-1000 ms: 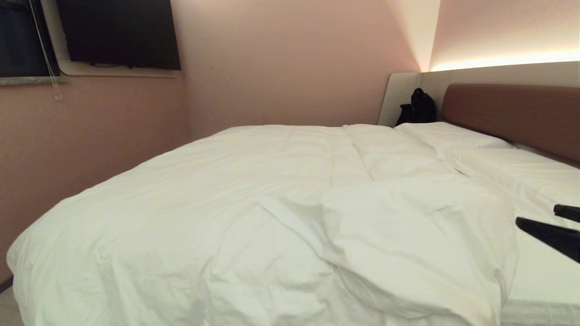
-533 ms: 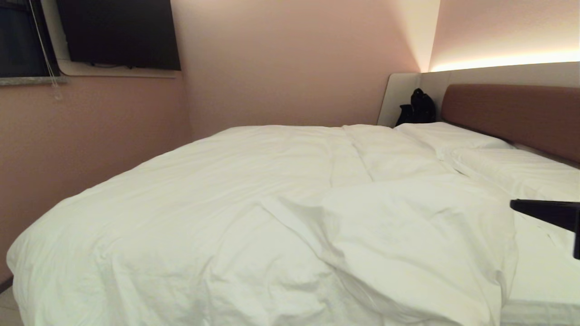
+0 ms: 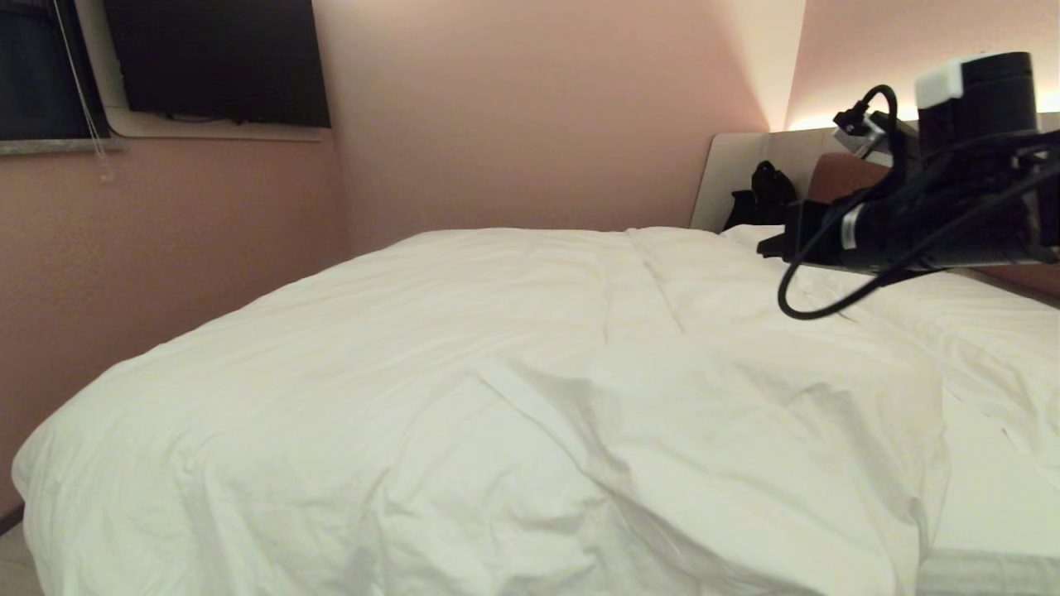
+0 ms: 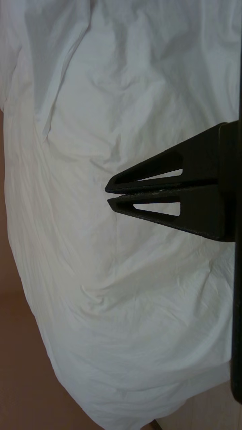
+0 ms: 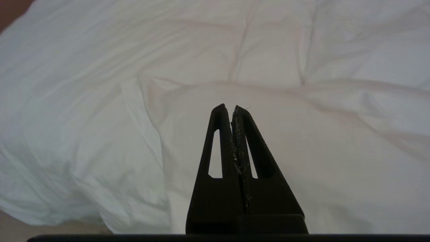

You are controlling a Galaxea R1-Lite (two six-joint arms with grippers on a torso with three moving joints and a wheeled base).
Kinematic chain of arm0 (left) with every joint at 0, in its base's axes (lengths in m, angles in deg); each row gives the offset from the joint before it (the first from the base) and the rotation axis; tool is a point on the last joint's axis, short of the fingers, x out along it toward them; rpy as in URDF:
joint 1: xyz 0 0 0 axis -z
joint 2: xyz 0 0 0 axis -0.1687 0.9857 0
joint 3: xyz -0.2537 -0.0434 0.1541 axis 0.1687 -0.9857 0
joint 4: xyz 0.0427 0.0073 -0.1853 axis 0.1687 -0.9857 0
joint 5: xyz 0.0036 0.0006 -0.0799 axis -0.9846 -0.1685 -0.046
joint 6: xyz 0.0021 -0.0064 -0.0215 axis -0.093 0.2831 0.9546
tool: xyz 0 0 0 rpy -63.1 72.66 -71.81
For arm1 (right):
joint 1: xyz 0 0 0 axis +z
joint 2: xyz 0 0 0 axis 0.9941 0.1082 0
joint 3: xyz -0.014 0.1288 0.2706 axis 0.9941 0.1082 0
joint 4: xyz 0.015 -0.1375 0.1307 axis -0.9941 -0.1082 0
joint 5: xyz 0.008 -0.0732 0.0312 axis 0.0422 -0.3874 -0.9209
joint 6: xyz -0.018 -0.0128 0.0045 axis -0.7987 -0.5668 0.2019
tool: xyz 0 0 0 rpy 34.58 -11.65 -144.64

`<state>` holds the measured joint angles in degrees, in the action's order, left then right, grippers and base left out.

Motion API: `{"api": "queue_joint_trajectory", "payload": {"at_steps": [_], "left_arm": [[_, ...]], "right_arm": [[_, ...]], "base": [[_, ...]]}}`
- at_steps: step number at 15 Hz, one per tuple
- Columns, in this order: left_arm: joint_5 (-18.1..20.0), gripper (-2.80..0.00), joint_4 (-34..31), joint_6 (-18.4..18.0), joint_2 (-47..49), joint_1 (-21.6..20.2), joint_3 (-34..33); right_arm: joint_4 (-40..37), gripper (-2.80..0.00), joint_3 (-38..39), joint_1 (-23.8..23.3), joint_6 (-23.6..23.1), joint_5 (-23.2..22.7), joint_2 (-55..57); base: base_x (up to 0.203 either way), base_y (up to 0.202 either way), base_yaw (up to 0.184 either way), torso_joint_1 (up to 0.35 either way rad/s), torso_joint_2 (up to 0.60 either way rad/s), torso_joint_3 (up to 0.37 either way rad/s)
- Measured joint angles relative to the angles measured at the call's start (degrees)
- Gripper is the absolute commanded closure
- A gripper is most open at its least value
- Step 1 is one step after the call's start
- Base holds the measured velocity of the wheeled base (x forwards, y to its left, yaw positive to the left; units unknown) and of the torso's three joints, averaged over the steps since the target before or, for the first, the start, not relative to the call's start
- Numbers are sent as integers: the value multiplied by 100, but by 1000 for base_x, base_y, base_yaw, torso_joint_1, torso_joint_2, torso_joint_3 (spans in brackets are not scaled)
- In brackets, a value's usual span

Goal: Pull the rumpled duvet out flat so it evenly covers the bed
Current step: Flatten the corners of the folded blanket

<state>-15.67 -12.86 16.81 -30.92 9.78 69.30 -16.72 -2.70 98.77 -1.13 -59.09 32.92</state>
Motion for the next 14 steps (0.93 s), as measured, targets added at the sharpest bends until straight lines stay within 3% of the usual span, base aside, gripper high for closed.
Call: {"api": "queue_joint_trajectory", "payload": {"at_steps": [5,10,14], "left_arm": [[0,0,0,0,0,3,0],[1,0,0,0,0,2,0],[1,0,0,3,0,2,0]], "right_arm": [[-963,0,-2158,133,959,43,1507],[-2132,0,-2379,199,1576,185,2059],[-2622,0,-2374,221,1478,165,2254]], "base": [[0,0,0,0,0,0],[0,0,0,0,0,0],[0,0,0,0,0,0]]}}
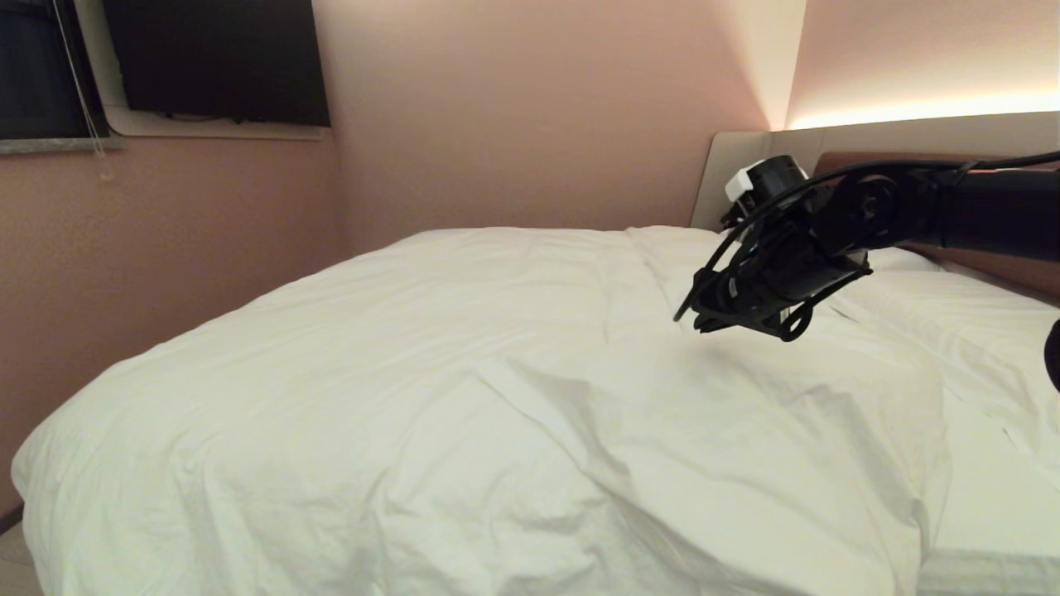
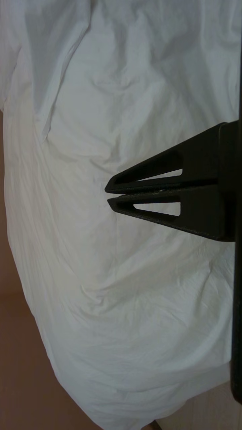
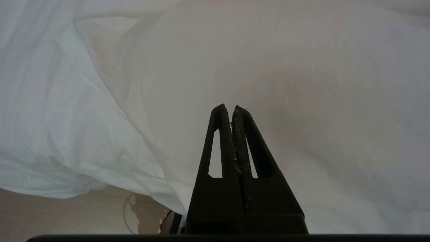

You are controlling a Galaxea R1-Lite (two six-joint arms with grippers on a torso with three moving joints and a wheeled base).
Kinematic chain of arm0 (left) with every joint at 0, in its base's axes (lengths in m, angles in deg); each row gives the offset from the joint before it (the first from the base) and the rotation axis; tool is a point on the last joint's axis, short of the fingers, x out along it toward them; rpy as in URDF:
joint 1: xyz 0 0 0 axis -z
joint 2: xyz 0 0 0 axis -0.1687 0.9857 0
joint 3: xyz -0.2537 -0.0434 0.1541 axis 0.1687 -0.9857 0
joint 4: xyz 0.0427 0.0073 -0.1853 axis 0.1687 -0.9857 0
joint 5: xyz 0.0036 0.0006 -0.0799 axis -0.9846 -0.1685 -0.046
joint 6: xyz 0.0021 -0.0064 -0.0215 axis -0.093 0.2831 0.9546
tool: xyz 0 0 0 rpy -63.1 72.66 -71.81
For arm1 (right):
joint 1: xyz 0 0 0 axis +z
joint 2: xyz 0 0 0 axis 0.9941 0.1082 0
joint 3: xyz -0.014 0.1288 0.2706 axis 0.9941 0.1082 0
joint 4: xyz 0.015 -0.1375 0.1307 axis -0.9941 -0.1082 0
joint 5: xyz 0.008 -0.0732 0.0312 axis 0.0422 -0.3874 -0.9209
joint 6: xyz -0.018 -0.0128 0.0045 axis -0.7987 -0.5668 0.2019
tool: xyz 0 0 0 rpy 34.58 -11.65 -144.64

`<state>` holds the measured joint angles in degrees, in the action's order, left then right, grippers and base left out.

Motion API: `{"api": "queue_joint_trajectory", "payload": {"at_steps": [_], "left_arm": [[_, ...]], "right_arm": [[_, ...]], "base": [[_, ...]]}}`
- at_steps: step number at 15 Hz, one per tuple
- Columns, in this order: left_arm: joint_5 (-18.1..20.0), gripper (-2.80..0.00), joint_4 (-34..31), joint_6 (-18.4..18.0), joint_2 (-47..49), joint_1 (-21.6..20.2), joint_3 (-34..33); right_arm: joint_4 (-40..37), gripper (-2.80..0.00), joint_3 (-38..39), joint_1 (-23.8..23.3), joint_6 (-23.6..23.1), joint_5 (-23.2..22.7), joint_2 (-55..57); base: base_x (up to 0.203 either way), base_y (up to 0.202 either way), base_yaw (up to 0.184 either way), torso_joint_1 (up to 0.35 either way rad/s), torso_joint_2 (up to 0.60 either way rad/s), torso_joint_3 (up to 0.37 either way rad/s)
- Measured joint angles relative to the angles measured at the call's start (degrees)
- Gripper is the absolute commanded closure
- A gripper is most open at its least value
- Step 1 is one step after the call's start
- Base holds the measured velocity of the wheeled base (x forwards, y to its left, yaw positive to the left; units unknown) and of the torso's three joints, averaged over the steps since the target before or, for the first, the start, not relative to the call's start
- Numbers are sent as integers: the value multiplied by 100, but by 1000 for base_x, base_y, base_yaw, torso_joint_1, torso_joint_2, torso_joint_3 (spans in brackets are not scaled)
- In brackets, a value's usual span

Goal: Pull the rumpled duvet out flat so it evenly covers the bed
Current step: Flatten the corners of the folded blanket

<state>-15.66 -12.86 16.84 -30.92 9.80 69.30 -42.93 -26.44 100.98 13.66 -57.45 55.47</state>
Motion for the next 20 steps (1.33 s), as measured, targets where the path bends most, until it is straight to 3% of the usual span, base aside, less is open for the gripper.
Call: {"api": "queue_joint_trajectory", "payload": {"at_steps": [1,2,8,16,20], "left_arm": [[0,0,0,-2,0,1,0],[0,0,0,-3,0,1,0],[-1,0,0,-2,0,1,0],[0,0,0,-2,0,-2,0],[0,0,0,-5,0,1,0]], "right_arm": [[-59,-165,2,19,-62,1,27],[-94,-280,2,41,-135,9,53],[7,-280,2,138,-394,71,181],[233,-280,2,188,-1018,709,629],[548,-280,2,185,-1157,745,1136]], "base": [[0,0,0,0,0,0],[0,0,0,0,0,0],[0,0,0,0,0,0],[0,0,0,0,0,0],[0,0,0,0,0,0]]}}
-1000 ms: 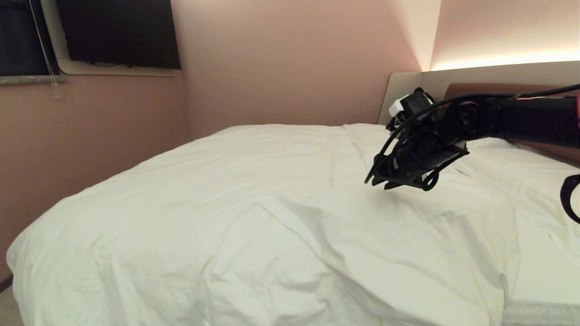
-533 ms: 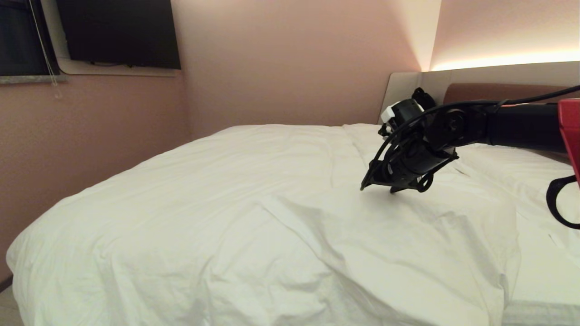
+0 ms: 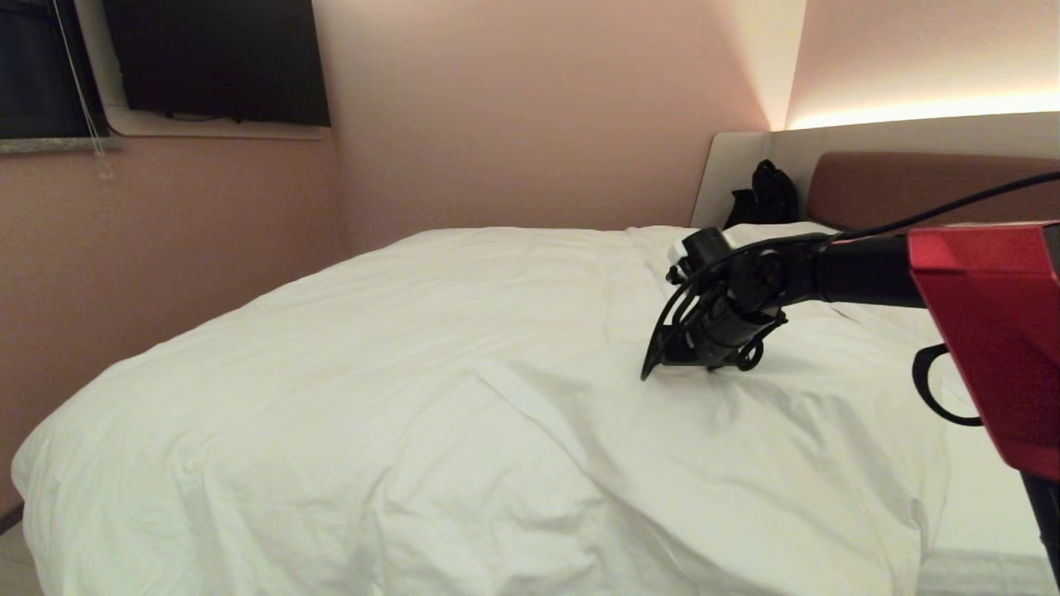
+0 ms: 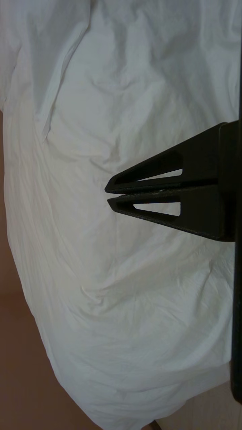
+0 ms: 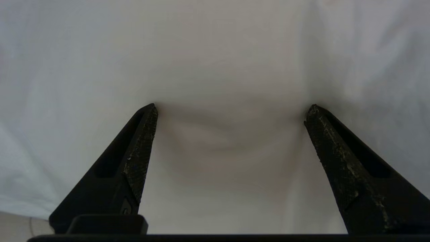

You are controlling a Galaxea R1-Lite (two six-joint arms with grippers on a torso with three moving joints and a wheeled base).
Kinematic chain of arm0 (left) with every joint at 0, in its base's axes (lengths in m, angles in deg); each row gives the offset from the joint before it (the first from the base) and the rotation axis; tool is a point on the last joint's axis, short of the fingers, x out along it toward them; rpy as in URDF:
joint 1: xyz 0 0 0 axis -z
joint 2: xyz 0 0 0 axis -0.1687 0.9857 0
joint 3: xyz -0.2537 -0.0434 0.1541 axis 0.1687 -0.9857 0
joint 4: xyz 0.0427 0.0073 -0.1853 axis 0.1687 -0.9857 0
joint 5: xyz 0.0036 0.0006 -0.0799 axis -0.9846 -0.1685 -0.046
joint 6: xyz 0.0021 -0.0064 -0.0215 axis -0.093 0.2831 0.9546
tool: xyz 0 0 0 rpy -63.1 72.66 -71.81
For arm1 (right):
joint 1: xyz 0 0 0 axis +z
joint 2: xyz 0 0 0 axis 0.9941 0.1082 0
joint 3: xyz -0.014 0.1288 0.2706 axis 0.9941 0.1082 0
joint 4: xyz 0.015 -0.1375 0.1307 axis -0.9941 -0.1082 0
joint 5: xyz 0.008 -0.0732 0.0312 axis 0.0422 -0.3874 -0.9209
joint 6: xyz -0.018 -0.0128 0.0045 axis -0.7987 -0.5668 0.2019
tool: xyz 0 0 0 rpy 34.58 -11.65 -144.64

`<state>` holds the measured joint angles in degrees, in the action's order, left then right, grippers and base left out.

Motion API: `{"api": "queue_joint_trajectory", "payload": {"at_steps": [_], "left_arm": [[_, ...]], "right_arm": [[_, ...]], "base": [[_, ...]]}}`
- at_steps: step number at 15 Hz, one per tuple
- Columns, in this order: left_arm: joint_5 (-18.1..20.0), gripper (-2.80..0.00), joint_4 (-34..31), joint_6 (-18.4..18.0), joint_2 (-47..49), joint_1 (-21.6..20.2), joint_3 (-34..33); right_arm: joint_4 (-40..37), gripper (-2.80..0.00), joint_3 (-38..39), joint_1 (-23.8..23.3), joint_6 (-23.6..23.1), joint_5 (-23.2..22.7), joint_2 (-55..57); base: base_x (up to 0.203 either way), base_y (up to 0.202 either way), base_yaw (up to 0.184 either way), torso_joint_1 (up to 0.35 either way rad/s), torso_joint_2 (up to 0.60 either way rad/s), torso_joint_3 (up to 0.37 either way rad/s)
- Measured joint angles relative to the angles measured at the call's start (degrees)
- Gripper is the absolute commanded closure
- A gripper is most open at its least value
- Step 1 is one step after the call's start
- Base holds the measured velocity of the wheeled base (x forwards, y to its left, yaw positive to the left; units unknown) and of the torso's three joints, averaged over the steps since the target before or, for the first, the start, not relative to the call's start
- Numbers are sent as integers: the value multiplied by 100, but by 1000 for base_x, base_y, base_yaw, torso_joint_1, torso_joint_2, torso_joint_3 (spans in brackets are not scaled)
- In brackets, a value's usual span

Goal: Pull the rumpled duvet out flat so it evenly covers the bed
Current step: Flatten the corners of the folded blanket

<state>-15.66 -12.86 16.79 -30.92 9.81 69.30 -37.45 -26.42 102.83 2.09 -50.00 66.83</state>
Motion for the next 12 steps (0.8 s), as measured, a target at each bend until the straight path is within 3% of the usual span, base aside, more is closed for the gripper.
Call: {"api": "queue_joint_trajectory", "payload": {"at_steps": [12], "left_arm": [[0,0,0,2,0,0,0]], "right_arm": [[266,-280,0,-55,-68,-40,1040]], "base": [[0,0,0,0,0,0]]}}
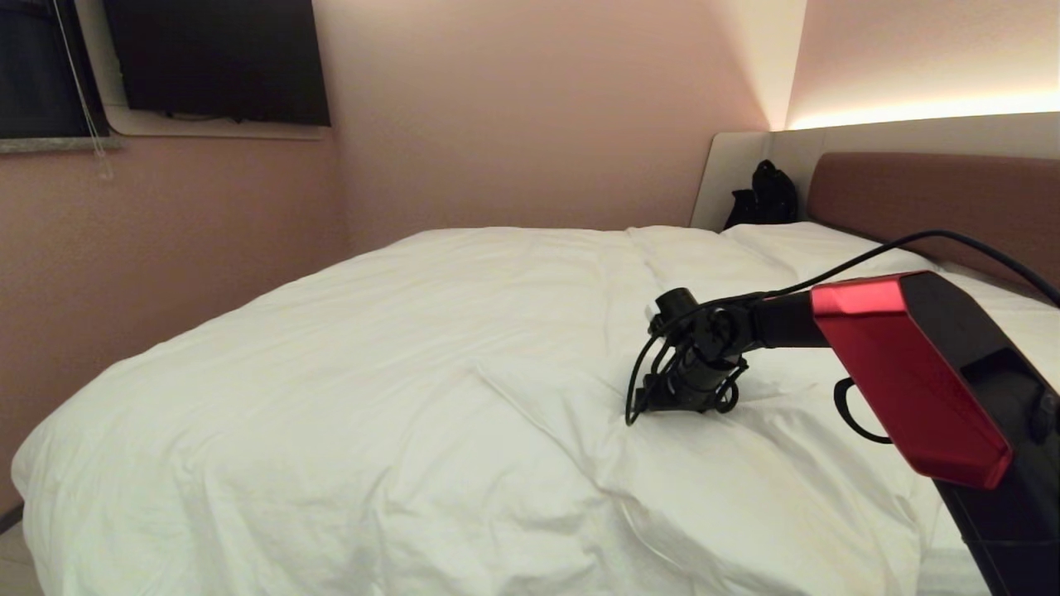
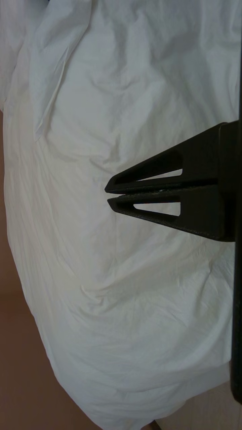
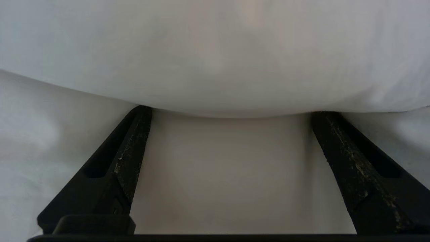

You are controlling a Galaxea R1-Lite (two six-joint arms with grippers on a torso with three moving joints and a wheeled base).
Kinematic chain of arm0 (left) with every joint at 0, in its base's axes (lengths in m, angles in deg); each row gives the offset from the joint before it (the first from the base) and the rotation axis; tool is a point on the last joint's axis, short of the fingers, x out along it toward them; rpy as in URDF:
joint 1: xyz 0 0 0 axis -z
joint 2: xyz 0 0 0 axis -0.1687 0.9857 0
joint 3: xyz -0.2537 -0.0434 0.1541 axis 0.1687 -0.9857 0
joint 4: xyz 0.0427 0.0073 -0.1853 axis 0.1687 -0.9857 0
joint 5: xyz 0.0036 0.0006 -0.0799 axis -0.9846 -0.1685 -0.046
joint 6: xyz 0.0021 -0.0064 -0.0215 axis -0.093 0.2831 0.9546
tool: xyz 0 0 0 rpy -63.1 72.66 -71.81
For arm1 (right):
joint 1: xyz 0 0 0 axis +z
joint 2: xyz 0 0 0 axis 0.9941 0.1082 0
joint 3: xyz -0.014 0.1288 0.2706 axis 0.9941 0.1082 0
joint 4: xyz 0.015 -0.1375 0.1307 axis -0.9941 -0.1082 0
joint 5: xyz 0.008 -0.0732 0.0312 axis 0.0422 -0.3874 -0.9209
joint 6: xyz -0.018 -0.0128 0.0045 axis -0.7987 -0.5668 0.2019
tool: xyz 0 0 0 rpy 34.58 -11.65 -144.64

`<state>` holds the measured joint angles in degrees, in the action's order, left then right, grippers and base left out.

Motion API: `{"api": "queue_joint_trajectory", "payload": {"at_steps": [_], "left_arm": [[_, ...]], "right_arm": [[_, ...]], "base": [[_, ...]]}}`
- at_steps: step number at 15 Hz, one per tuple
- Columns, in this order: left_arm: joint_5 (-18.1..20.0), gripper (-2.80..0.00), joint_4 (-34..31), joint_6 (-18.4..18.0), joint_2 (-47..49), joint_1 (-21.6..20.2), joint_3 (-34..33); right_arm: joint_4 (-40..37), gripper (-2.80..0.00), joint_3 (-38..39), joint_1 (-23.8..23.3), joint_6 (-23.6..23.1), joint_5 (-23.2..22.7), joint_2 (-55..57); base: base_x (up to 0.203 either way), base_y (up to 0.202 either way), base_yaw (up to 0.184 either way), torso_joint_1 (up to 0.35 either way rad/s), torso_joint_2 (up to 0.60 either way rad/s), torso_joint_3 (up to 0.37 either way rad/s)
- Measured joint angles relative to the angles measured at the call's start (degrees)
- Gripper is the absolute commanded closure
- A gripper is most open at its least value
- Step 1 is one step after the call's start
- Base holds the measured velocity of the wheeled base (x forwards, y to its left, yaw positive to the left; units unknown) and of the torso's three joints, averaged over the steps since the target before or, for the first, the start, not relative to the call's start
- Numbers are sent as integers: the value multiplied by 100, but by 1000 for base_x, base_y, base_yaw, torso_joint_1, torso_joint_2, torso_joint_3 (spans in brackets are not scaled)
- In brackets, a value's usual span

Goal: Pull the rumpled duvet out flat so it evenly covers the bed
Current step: Flatten the corners of the folded blanket

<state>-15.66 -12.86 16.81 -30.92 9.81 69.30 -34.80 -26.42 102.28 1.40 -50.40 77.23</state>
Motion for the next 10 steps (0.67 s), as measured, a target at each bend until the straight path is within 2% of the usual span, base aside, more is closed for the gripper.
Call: {"api": "queue_joint_trajectory", "payload": {"at_steps": [3,4,10], "left_arm": [[0,0,0,0,0,0,0],[-1,0,0,2,0,0,0],[0,0,0,0,0,0,0]], "right_arm": [[2,-280,1,-13,-3,-8,75],[-5,0,6,-24,-2,-9,96],[15,0,17,-75,61,-27,165]], "base": [[0,0,0,0,0,0],[0,0,0,0,0,0],[0,0,0,0,0,0]]}}
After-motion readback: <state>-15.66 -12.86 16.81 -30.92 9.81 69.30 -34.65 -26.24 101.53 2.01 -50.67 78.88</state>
